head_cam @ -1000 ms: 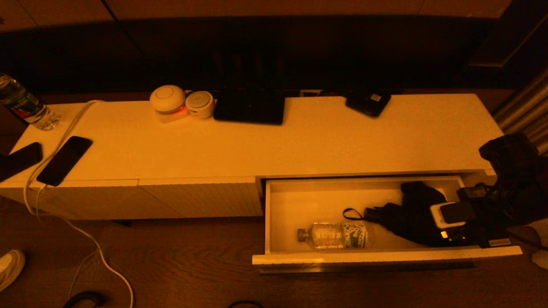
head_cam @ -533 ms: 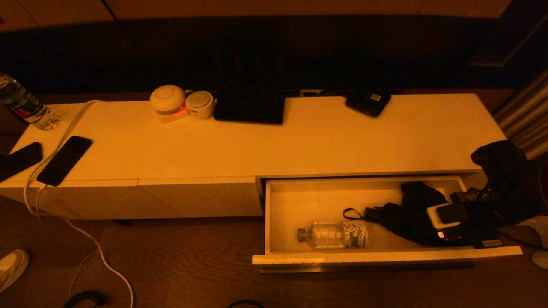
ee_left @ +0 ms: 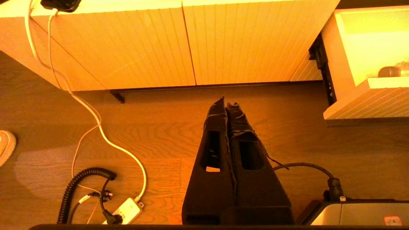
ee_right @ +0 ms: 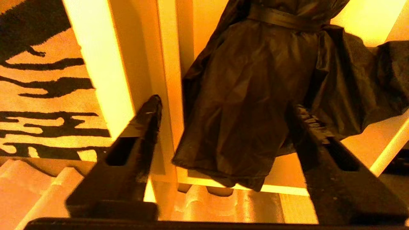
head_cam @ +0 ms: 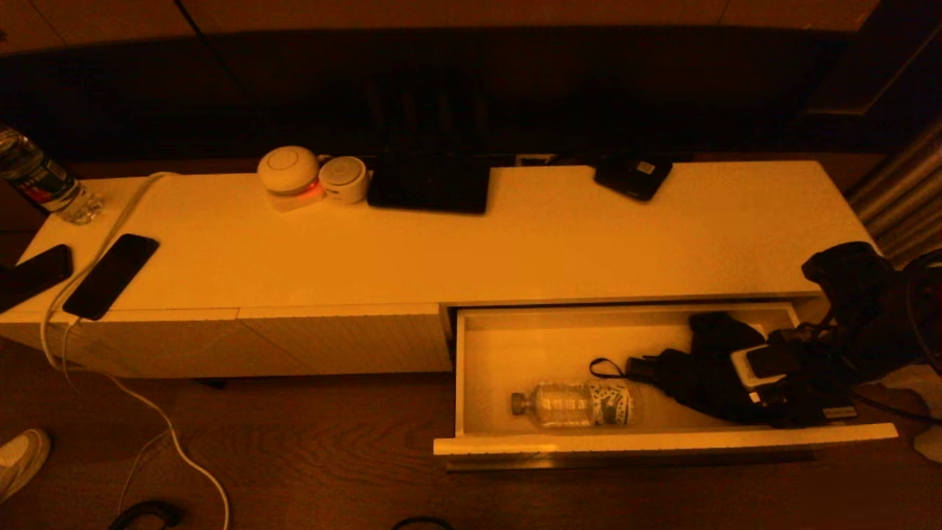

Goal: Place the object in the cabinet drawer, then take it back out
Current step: Take the umbrella out of the drawer and put it on the table

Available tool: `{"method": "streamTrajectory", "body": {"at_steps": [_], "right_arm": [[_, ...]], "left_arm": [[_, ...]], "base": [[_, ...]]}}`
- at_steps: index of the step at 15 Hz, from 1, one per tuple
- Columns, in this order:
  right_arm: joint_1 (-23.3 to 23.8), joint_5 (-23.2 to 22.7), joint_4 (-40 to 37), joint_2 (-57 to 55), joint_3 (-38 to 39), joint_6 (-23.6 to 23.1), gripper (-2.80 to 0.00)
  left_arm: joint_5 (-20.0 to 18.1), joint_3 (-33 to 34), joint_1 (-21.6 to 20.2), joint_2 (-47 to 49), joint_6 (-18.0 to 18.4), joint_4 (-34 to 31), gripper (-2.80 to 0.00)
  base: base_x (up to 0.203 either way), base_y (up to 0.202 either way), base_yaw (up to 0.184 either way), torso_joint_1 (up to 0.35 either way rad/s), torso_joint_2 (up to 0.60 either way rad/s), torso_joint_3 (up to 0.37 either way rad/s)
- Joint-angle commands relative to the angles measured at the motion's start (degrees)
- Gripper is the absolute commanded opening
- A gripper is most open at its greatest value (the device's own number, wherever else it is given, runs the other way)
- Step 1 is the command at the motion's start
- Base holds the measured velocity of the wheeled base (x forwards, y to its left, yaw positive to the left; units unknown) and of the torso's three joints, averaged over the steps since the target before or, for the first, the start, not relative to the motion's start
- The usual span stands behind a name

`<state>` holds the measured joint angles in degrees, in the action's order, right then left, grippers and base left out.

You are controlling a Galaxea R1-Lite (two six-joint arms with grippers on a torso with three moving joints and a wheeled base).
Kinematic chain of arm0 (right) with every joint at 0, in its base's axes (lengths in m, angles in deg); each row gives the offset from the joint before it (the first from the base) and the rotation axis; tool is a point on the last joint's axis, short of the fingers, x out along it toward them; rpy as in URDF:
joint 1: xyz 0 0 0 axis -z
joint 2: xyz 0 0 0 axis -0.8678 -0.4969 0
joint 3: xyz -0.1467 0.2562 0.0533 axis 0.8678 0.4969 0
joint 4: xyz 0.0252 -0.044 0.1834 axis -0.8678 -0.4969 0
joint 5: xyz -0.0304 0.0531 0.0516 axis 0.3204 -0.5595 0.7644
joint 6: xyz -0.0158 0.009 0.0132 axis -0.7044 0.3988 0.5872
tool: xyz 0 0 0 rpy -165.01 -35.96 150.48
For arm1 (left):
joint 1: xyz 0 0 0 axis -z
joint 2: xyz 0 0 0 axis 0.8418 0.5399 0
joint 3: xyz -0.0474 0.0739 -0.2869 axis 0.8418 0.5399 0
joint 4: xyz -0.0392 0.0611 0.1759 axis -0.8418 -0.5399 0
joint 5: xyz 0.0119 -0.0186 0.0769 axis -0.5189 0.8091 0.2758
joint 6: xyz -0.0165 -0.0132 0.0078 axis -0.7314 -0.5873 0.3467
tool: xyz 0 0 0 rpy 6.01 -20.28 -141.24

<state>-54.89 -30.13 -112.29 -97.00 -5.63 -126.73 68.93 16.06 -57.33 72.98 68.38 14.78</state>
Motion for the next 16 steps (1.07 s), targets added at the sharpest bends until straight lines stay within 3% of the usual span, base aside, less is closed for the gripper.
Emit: {"method": "streamTrajectory", "body": {"at_steps": [1, 16], "right_arm": [[0.0, -0.1, -0.2, -1.4, -1.2, -0.7, 0.00], [1.9, -1.8, 1.1, -10.8, -12.5, -0.4, 0.00]], "left_arm": [[0.0, 0.0, 0.0, 0.0, 0.0, 0.0, -2.80], [0.0, 0.0, 0.0, 0.0, 0.0, 0.0, -2.80]], "base": [[0.000, 0.000, 0.000, 0.000, 0.00, 0.000], [0.000, 0.000, 0.000, 0.000, 0.00, 0.000]]}}
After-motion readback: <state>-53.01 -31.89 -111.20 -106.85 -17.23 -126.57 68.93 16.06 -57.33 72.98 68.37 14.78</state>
